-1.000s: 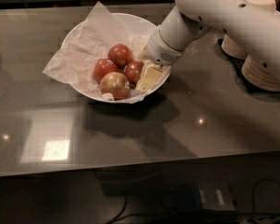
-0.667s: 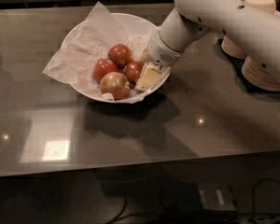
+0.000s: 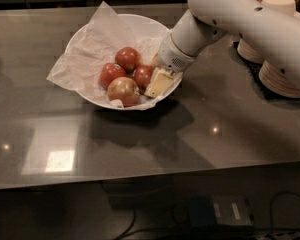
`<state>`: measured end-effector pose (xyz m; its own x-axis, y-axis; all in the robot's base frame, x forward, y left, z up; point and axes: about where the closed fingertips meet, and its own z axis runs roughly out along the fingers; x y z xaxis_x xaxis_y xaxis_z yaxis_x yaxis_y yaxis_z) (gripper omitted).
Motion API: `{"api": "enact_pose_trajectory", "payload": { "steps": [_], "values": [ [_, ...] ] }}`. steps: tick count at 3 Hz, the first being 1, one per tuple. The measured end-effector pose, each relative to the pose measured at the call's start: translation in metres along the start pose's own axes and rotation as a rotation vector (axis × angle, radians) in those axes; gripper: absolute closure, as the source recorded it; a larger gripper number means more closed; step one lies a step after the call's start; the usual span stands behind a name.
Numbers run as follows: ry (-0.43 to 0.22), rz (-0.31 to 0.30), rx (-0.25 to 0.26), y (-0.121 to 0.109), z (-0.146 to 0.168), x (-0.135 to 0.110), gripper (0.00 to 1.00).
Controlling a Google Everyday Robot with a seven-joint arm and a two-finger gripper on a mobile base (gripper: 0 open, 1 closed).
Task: Pick apple from white bowl
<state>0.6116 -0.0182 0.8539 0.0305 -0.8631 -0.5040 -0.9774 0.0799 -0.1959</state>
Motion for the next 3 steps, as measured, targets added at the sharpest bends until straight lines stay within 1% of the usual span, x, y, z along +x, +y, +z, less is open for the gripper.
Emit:
{"api": "enact_pose_trajectory", "payload": {
  "steps": [1, 2, 3],
  "values": [
    [-0.003, 0.0, -0.001, 0.0, -0.001, -0.001, 1.0],
    [-0.056, -0.006, 0.012, -0.005, -0.02, -0.012, 1.0],
    [-0.128, -0.006, 0.042, -0.012, -0.047, -0.021, 1.0]
  ]
}}
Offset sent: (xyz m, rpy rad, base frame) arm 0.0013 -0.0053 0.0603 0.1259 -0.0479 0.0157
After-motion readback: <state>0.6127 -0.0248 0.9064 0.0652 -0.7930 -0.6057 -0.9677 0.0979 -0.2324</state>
